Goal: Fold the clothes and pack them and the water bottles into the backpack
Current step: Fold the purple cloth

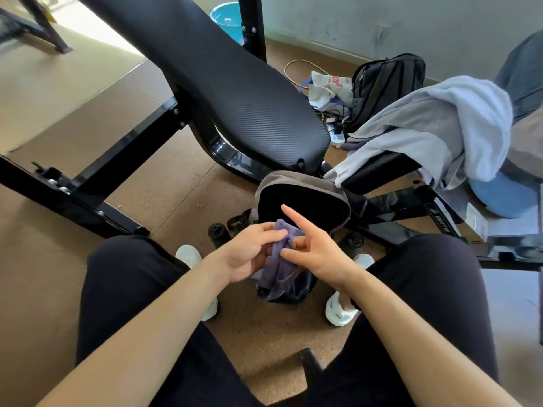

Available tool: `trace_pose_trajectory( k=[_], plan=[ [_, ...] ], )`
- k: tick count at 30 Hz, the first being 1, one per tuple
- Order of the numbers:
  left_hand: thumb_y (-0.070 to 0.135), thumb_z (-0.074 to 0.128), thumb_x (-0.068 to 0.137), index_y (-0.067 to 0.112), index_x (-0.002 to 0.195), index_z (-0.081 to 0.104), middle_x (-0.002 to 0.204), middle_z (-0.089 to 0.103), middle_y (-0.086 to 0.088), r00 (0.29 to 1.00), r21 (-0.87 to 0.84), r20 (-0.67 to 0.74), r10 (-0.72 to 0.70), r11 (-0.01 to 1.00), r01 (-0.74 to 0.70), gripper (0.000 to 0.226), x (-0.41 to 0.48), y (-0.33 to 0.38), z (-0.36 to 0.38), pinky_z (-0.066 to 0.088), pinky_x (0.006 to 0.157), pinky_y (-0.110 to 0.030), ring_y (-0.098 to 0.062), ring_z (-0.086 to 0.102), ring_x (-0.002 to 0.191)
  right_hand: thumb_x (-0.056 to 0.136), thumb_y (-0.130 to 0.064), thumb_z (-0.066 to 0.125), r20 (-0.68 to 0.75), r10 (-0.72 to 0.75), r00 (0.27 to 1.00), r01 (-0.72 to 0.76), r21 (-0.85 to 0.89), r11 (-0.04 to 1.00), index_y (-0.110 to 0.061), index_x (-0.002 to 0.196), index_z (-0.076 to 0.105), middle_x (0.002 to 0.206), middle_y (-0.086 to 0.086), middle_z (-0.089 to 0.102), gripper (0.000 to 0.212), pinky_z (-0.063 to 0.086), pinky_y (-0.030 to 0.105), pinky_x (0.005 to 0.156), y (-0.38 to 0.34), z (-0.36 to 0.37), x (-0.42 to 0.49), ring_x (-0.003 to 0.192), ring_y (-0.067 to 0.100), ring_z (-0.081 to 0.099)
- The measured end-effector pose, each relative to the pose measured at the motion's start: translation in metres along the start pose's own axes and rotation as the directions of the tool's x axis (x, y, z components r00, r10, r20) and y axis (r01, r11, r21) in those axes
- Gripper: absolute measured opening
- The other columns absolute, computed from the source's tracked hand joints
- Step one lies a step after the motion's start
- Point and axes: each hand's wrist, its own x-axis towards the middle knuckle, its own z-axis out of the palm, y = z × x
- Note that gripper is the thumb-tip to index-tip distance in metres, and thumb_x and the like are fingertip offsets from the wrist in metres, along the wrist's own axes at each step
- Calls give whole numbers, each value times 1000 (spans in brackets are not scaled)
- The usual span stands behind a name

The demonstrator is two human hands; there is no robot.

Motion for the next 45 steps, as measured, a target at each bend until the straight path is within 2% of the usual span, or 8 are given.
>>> trace_pose_trajectory(
  k=[5,9,12,15,22,33,40,45],
  plan=[
    [11,64,98,-1,126,63,123,63,-29,999,71,27,21,997,-23,31,5,-1,-8,53,99,-41,-29,63,109,93,-6,68,-114,65,991,-66,-6,998,-19,127,65,89,12,76,36,62,34,77,13,-3,10,86,22,75],
    [7,66,95,8,123,64,119,66,-12,996,46,4,85,995,-85,28,11,3,-13,59,84,-27,-20,68,101,92,4,67,-308,148,940,-77,231,970,-3,95,67,85,15,72,8,57,28,65,18,-10,21,79,25,71],
    [19,75,88,17,127,64,120,70,-5,986,355,9,164,922,-157,41,16,0,-16,57,89,-31,-17,69,108,95,5,62,-345,213,914,-55,416,907,-5,90,65,87,20,66,12,58,40,73,19,-19,29,81,31,66],
    [15,75,92,14,120,69,111,75,-7,956,516,-43,292,825,-229,29,23,-8,-16,57,90,-32,-18,71,104,97,5,59,-339,232,912,-38,494,869,-9,86,66,81,12,65,19,59,35,65,18,-27,32,73,21,66],
    [9,74,92,22,95,76,85,77,11,822,579,-119,556,712,-397,14,27,-8,-6,53,75,-18,-4,71,80,97,1,61,-366,313,876,-77,534,842,-9,92,64,84,17,59,12,62,44,71,21,-30,35,69,26,59],
    [13,72,86,15,115,65,99,72,1,791,550,14,612,655,-518,30,18,-8,3,53,79,-21,-16,70,90,101,3,52,-299,415,859,-80,723,687,-3,96,59,84,17,67,11,62,30,61,12,-23,33,71,23,72],
    [12,82,85,24,98,73,90,73,11,743,669,10,669,548,-502,19,19,-9,2,51,76,-16,-11,71,84,101,2,53,-285,396,873,-98,693,714,-2,97,61,86,22,69,9,64,35,69,11,-23,29,73,27,73],
    [8,84,82,13,91,79,86,75,7,662,740,-27,749,460,-490,12,20,-6,-4,51,74,-13,-5,71,81,88,-4,62,-525,299,797,-266,140,954,-7,83,70,62,8,64,10,54,32,53,13,-29,28,50,20,58]
  ],
)
